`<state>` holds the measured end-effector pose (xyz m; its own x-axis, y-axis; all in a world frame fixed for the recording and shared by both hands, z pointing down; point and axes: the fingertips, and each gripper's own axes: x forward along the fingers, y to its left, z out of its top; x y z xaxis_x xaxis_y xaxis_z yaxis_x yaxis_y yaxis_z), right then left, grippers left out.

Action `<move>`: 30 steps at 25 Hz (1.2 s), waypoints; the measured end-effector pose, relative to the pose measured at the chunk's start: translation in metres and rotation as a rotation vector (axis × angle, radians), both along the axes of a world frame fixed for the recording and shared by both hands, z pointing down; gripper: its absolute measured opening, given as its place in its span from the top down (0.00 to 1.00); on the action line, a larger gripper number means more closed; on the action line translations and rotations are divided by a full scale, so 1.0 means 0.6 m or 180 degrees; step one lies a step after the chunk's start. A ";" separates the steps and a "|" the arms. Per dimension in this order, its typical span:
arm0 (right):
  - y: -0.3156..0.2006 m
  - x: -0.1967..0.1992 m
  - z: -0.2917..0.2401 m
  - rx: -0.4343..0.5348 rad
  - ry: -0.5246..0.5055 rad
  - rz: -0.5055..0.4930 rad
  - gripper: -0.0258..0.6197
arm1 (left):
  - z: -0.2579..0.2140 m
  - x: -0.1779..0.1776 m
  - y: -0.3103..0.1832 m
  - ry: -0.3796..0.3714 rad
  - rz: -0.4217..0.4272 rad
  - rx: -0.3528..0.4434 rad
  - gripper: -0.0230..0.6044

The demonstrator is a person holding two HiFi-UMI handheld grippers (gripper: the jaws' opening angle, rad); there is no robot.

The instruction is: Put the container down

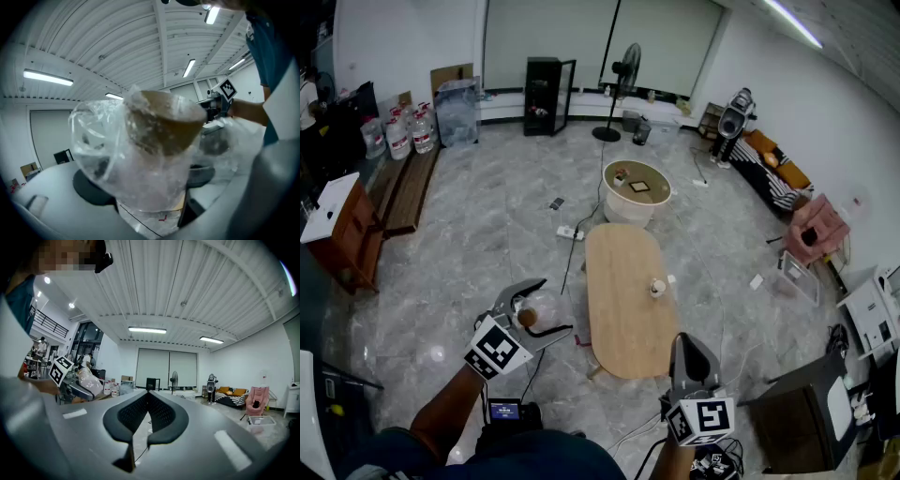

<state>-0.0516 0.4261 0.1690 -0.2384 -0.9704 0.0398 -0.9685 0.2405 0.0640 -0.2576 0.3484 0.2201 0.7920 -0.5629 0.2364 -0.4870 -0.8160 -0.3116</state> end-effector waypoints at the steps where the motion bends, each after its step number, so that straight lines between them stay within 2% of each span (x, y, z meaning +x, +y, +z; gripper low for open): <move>1: -0.001 -0.002 0.003 -0.0012 -0.0010 -0.0012 0.95 | 0.001 0.000 0.001 0.0002 -0.0002 0.0003 0.32; 12: -0.022 -0.021 0.000 0.0013 -0.0048 -0.0032 0.95 | 0.015 -0.034 -0.014 0.0022 -0.0059 -0.0045 0.32; 17: -0.029 -0.054 0.009 0.0048 -0.0152 -0.0002 0.94 | 0.021 -0.088 -0.025 0.0086 -0.0074 -0.0016 0.32; 20: -0.048 -0.069 0.011 0.0047 -0.0168 -0.0025 0.94 | 0.025 -0.114 -0.037 0.0211 -0.0167 -0.0057 0.32; 23: -0.081 -0.054 0.008 0.0007 -0.0154 -0.0007 0.94 | 0.028 -0.100 -0.068 0.0232 -0.0178 -0.0092 0.32; 26: -0.105 -0.047 0.015 -0.0056 -0.0189 0.0133 0.94 | 0.029 -0.093 -0.099 0.0306 -0.0136 -0.0283 0.32; 30: -0.129 -0.056 0.030 -0.0067 -0.0086 0.0231 0.94 | 0.048 -0.104 -0.138 0.0345 -0.0054 -0.0213 0.32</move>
